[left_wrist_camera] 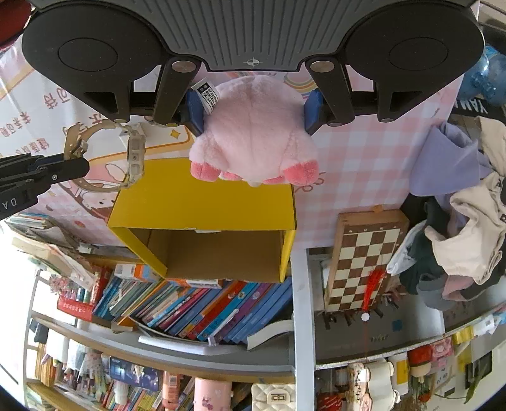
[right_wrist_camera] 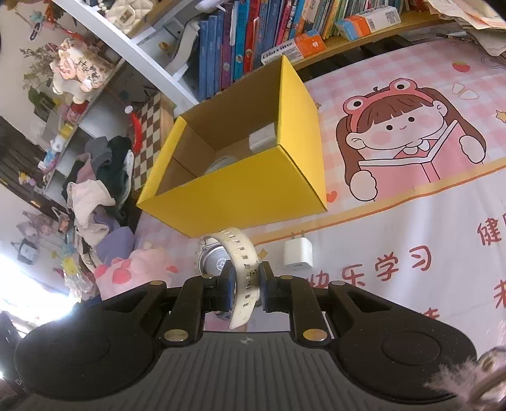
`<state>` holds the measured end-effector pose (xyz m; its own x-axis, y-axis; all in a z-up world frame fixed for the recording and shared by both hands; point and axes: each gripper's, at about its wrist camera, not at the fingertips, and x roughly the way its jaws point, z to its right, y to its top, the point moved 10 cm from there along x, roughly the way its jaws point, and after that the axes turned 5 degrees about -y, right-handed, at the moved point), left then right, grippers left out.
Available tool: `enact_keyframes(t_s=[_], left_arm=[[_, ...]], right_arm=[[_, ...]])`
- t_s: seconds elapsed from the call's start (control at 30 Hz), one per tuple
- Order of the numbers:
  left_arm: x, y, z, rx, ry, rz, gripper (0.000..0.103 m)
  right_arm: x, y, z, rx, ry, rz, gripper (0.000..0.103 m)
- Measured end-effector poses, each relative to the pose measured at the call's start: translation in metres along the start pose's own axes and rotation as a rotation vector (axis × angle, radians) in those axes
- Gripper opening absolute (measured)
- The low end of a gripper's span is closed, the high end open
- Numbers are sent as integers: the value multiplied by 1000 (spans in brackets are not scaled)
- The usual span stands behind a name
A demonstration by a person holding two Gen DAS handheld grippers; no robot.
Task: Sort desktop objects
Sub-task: 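Lift the watch band with the right tool while the left tool grasps the pink plush toy, then carry the pink plush with the left tool while the right tool carries the watch band over the yellow box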
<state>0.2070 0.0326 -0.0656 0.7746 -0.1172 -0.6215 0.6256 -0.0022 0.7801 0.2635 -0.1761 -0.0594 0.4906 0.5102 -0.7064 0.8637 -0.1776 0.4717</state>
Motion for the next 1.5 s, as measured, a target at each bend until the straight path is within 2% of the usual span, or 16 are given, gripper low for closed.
enact_keyframes(t_s=[0.43, 0.6, 0.77, 1.1, 1.5], left_arm=[[-18, 7, 1, 10, -56, 50, 60], [-20, 5, 5, 17, -77, 49, 60], [-23, 9, 3, 18, -83, 64, 60], [-25, 30, 18, 71, -129, 97, 60], [-24, 64, 28, 100, -144, 154, 60]], right_arm=[[-13, -8, -16, 4, 4, 33, 15], [-5, -18, -8, 52, -14, -3, 15], [-11, -11, -9, 50, -16, 22, 15], [-23, 16, -29, -81, -32, 59, 15], [-36, 53, -59, -236, -22, 118, 15]])
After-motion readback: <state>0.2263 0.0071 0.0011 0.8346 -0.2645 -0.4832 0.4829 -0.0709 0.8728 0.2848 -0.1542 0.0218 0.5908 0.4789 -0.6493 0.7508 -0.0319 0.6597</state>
